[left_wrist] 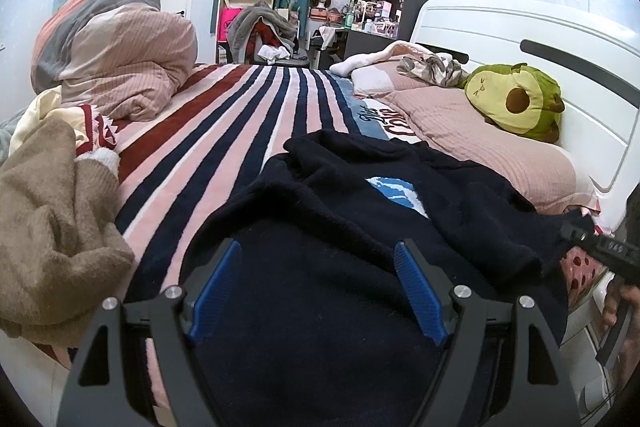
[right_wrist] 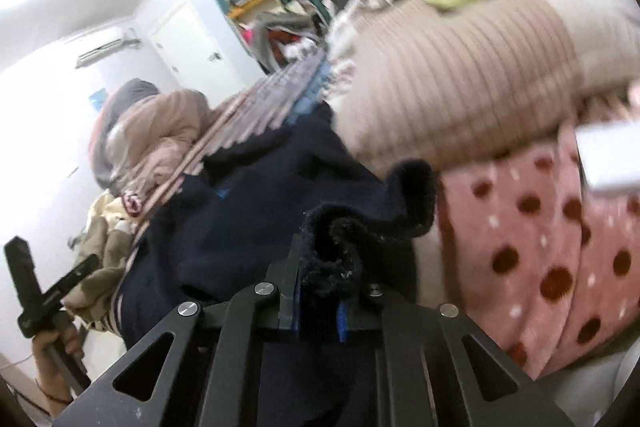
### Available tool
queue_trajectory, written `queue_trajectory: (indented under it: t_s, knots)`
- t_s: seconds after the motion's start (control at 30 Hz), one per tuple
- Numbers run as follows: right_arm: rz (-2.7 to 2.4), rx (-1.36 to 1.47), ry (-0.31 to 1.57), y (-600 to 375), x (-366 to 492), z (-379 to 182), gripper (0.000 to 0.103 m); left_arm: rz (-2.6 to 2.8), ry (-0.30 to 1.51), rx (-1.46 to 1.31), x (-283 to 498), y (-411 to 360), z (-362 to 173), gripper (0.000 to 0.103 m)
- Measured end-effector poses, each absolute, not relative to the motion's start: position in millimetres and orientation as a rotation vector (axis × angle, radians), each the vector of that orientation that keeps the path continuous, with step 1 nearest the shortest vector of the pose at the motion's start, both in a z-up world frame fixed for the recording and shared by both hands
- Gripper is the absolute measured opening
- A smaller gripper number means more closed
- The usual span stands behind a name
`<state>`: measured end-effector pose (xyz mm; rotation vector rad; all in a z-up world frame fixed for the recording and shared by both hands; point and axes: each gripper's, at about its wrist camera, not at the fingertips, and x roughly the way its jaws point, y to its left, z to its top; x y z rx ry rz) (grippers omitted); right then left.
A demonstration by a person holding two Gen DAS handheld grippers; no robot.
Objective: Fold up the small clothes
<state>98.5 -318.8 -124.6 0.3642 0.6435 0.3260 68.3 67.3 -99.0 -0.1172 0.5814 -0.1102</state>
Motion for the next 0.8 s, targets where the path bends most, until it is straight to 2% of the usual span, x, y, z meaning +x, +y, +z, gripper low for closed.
queue_trajectory:
  t_s: [0.2, 0.33, 0.63, 0.8]
  knots:
    - [0.469, 0.298, 0.555, -273, 102, -87, 0.006, -0.106, 0.566, -0.155, 62, 82, -100, 0.076]
    - [0.665, 0.254, 0.553, -209, 111, -76, 0.006, -0.080, 0.551, -0.160, 53, 97, -100, 0.076]
    - [1.025, 0.070, 0.800, -62, 105, -131, 0.006, -0.026, 0.541, -0.166, 38, 128, -104, 0.078]
    - [1.072, -0.008, 0.881, -36, 94, -161, 0.006, -0.030, 0.547, -0.181, 39, 129, -109, 0.078]
